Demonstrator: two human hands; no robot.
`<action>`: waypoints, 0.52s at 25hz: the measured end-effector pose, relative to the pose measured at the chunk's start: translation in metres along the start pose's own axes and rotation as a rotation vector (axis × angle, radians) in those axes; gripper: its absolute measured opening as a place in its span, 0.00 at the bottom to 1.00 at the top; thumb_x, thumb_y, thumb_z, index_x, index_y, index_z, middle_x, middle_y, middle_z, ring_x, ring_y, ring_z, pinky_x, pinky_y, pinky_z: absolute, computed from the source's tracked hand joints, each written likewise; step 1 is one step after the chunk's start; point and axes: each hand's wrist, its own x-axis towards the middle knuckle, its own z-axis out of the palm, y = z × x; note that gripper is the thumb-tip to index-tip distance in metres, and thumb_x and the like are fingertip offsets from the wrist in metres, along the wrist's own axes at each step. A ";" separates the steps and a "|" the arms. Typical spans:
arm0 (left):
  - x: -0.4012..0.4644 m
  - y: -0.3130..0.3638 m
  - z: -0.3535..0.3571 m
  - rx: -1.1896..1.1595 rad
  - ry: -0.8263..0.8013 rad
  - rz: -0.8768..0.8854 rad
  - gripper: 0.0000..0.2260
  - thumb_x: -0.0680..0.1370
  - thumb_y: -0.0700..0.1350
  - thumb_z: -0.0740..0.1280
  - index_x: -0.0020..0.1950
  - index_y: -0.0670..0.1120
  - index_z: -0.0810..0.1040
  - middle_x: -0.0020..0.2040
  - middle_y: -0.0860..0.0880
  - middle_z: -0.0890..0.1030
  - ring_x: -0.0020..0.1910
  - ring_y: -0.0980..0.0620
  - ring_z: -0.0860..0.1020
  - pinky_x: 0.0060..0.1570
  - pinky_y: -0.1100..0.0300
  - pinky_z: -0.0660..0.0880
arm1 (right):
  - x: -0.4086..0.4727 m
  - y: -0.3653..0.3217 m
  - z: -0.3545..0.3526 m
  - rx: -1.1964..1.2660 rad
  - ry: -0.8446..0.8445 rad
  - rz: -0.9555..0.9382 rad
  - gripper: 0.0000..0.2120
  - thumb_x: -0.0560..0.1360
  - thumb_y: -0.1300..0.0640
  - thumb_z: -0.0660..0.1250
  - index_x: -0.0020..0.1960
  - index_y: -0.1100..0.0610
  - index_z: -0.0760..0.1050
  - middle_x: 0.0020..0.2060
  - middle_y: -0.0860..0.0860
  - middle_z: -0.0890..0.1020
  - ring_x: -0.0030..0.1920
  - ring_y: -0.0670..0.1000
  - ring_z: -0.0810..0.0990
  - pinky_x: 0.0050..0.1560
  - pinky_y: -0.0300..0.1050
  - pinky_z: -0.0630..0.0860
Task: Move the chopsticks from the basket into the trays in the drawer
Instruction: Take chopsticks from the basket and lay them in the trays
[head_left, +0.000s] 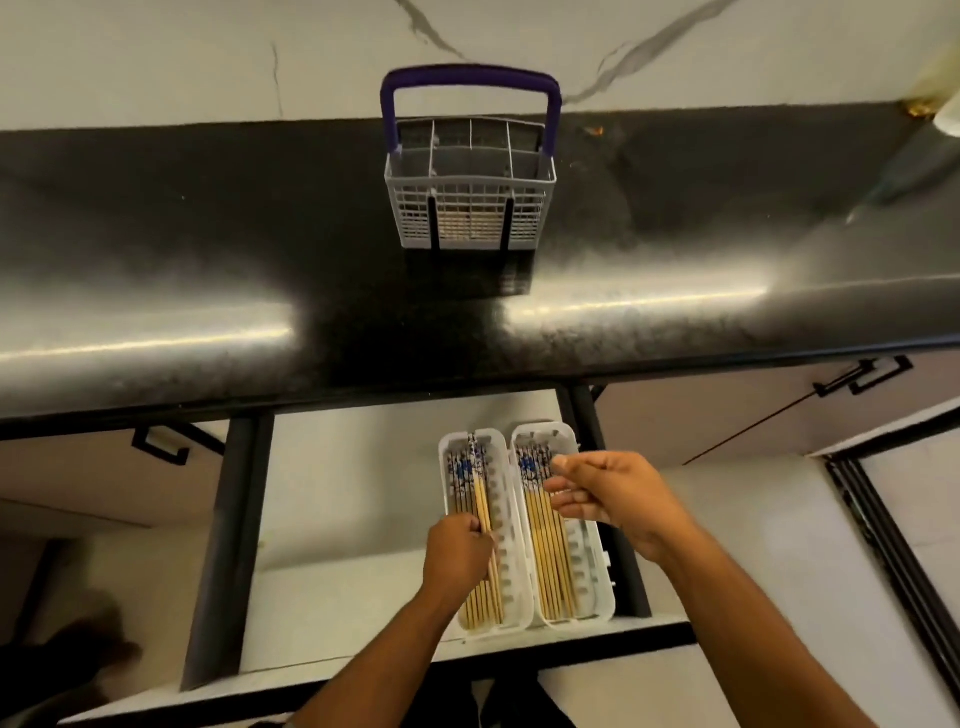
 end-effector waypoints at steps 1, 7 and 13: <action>0.003 0.001 0.005 0.035 -0.009 -0.014 0.09 0.76 0.37 0.68 0.35 0.41 0.79 0.36 0.43 0.82 0.32 0.48 0.82 0.33 0.55 0.83 | -0.006 0.009 -0.004 0.038 0.016 0.022 0.12 0.76 0.55 0.70 0.54 0.63 0.82 0.44 0.58 0.87 0.41 0.53 0.86 0.47 0.46 0.83; 0.028 0.008 0.027 0.098 -0.061 -0.091 0.06 0.76 0.42 0.72 0.39 0.43 0.80 0.42 0.44 0.84 0.39 0.46 0.85 0.41 0.50 0.84 | -0.030 0.031 -0.021 0.162 0.093 0.064 0.17 0.71 0.52 0.70 0.54 0.62 0.82 0.45 0.60 0.87 0.45 0.57 0.86 0.52 0.51 0.83; 0.037 0.012 0.032 0.124 -0.097 -0.131 0.04 0.76 0.43 0.72 0.44 0.43 0.80 0.43 0.44 0.85 0.39 0.47 0.86 0.42 0.49 0.84 | -0.026 0.033 -0.027 0.182 0.132 0.078 0.11 0.76 0.56 0.68 0.55 0.62 0.82 0.45 0.60 0.87 0.45 0.58 0.86 0.51 0.50 0.83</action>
